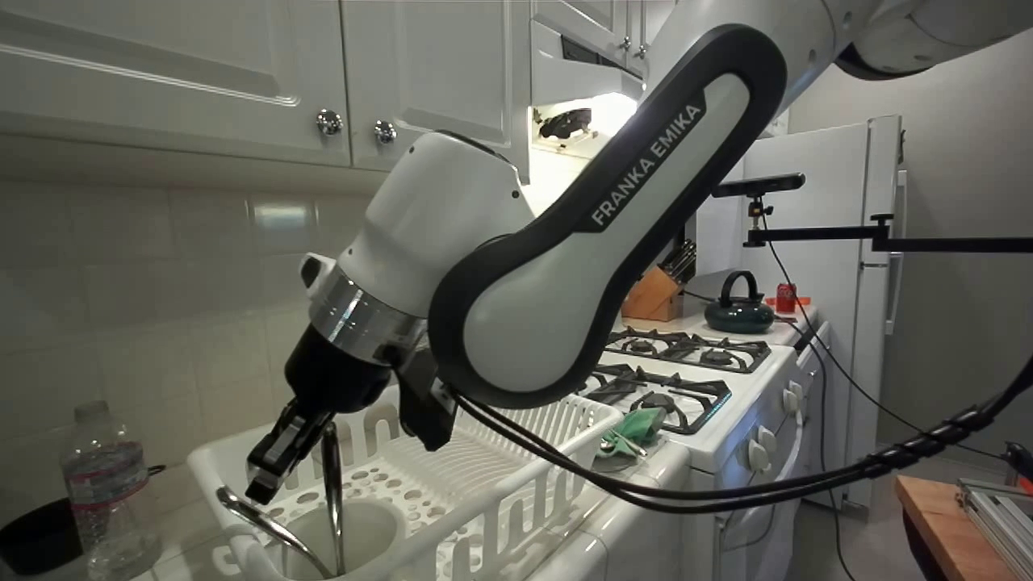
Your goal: Place one silver fork on the dishrack.
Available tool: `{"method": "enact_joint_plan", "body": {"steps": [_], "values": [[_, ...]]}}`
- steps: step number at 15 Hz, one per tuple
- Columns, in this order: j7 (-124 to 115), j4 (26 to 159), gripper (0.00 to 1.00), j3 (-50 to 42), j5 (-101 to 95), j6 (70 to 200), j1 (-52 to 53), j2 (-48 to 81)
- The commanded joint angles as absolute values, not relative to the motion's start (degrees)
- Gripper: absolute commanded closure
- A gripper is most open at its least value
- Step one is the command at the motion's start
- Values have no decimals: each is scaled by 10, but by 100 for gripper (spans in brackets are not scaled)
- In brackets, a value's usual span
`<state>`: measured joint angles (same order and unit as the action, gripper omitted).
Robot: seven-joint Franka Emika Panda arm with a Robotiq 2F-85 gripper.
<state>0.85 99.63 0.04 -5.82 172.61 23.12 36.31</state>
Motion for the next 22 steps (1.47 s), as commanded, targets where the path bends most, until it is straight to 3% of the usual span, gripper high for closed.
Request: {"method": "enact_joint_plan", "body": {"steps": [1, 4, 5, 6, 8, 13, 16, 22], "values": [[4, 1057, 99, 8, -74, 1746, 220, 320], [4, 1075, 99, 12, -70, 1761, 214, 305], [2, 1078, 73, 13, -66, 1769, 212, 300], [-3, 1081, 71, 12, -63, 1776, 211, 293], [-21, 1081, 59, 3, -55, 1768, 213, 276], [-150, 1076, 25, -183, -90, 1681, 349, 234], [-193, 1075, 2, -242, -110, 1586, 402, 210], [-237, 1082, 0, -101, -132, 1443, 294, 138]]}}
